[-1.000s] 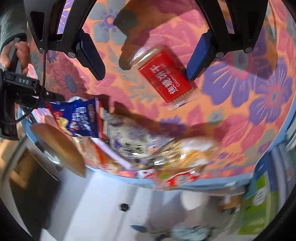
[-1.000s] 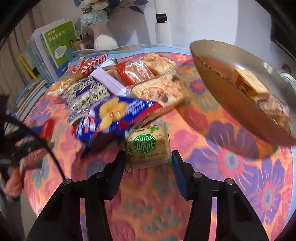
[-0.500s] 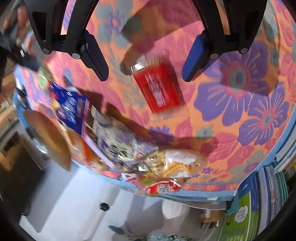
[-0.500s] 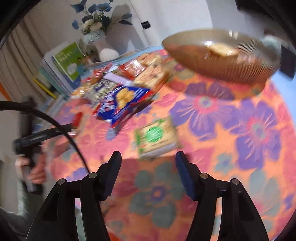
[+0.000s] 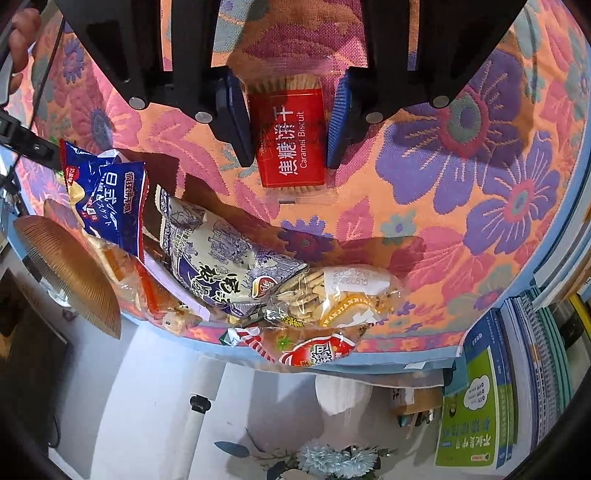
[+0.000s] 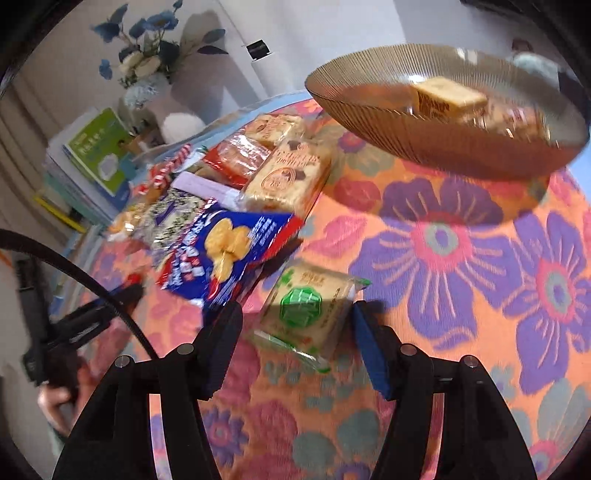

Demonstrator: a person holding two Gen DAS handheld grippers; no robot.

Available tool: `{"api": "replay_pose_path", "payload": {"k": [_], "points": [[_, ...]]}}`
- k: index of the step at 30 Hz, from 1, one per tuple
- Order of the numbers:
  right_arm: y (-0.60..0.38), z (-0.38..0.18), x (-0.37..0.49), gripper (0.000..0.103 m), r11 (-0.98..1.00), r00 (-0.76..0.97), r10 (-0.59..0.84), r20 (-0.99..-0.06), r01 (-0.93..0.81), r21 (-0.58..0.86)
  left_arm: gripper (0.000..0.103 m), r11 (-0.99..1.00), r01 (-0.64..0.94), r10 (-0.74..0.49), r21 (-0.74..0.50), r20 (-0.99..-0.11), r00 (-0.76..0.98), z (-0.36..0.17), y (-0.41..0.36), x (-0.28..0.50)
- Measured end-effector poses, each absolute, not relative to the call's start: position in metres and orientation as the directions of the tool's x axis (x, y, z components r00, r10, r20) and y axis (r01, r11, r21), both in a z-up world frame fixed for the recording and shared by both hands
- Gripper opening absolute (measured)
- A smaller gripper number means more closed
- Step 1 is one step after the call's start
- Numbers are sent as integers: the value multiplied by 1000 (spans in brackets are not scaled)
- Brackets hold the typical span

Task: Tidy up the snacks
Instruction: 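Grasp the red caramel biscuit pack with the left tool while the right tool grasps the green-label cake, then lower both held snacks into the amber bowl and open both tools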

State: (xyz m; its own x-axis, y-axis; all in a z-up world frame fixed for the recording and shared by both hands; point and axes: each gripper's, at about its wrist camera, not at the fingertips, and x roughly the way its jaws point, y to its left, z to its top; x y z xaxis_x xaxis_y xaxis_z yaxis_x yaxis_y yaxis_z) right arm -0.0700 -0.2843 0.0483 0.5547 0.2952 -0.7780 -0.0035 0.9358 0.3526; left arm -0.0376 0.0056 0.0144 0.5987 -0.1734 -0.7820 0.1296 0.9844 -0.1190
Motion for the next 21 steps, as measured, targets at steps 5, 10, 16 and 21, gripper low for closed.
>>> {"api": "replay_pose_path", "payload": {"k": [5,10,16,21], "points": [[-259,47,-65,47,990,574,110,-812,9,141,34,986,138,-157,-91,-778,608,15,0,-39],[-262,47,-85,41,993,586,104,-803,-23,112,33,974,192,-213,-118,-763,610,20,-2,-45],[-287,69,-128,41,983,623,168,-764,-50,175,33,954,254,-286,-159,-735,615,42,-16,-63],[-312,109,-150,41,981,700,162,-695,-36,193,33,917,362,-374,-165,-667,644,91,-49,-71]]}}
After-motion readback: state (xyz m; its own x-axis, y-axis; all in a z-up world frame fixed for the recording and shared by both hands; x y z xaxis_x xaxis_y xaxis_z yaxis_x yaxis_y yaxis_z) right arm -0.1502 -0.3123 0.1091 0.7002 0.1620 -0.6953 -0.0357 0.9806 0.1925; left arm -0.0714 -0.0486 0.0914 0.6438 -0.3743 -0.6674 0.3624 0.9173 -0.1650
